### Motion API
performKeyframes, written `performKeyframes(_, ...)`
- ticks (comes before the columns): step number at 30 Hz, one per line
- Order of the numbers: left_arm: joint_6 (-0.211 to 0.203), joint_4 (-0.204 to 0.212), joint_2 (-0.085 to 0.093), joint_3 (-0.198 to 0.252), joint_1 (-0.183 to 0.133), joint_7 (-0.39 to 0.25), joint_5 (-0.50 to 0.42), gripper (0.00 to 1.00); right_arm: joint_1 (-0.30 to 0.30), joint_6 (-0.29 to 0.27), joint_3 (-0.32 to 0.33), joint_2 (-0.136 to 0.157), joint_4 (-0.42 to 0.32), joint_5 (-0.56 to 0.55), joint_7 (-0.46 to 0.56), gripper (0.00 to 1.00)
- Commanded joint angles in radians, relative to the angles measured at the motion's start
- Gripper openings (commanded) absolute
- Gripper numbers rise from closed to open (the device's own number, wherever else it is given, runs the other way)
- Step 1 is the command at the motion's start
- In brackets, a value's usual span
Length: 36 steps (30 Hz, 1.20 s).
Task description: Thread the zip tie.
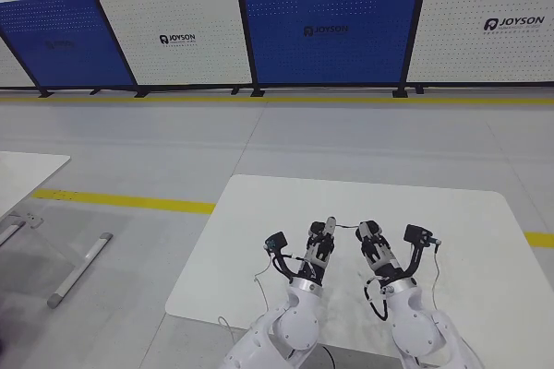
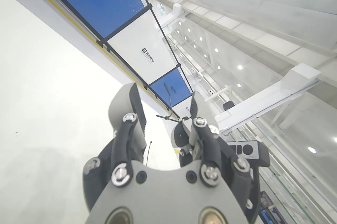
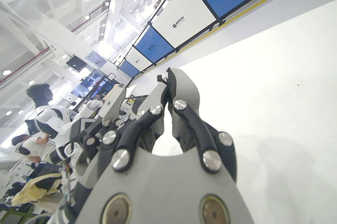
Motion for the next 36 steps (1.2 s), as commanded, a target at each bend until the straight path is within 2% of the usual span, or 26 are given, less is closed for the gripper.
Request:
performKeyframes(1,0.000,0.004,-0.001,0.004,-0.003,-0.002,-0.001,0.15,0.000,0.000,-0.002,0.000,0.001,-0.001,-0.001,0.00)
performKeyframes(2,0.000,0.005,-0.002,0.007,-0.003,-0.004,0.002,0.11,0.000,-0.001,-0.003,-0.001,0.002,0.003,-0.003,0.00)
performKeyframes(6,0.002,0.006,-0.003,0.010,-0.004,-0.008,0.007,0.07,0.002,-0.001,-0.003,-0.002,0.004,0.007,-0.009,0.00)
performKeyframes(8,0.002,0.006,-0.003,0.010,-0.005,-0.009,0.009,0.00,0.003,-0.001,-0.004,-0.002,0.005,0.008,-0.011,0.00)
performKeyframes(19,-0.008,0.000,-0.003,0.004,-0.001,-0.009,0.010,0.00,0.008,0.002,-0.007,-0.004,0.009,0.009,-0.008,0.00)
performKeyframes(20,-0.010,-0.001,-0.003,0.004,0.000,-0.006,0.007,0.00,0.008,0.003,-0.008,-0.004,0.009,0.009,-0.006,0.20)
performKeyframes(21,-0.013,-0.003,-0.004,0.003,0.001,-0.003,0.002,0.00,0.009,0.003,-0.008,-0.004,0.008,0.011,-0.005,0.77)
performKeyframes(22,-0.014,-0.004,-0.005,0.003,0.001,0.000,-0.003,0.00,0.009,0.002,-0.008,-0.004,0.007,0.012,-0.006,1.00)
performKeyframes(27,0.000,0.001,-0.012,-0.002,-0.004,0.038,-0.049,0.00,0.000,-0.011,-0.001,-0.004,0.005,0.019,-0.022,1.00)
performKeyframes(31,-0.011,0.002,-0.017,-0.006,-0.004,0.055,-0.094,0.00,-0.014,-0.004,0.016,-0.001,0.006,0.024,-0.026,1.00)
performKeyframes(34,-0.031,-0.015,-0.020,-0.015,0.005,0.054,-0.159,0.00,-0.025,0.019,0.040,0.002,0.011,0.035,-0.022,1.00)
performKeyframes(36,-0.043,-0.030,-0.021,-0.022,0.014,0.030,-0.215,0.00,-0.022,0.076,0.055,0.003,0.021,0.025,-0.001,1.00)
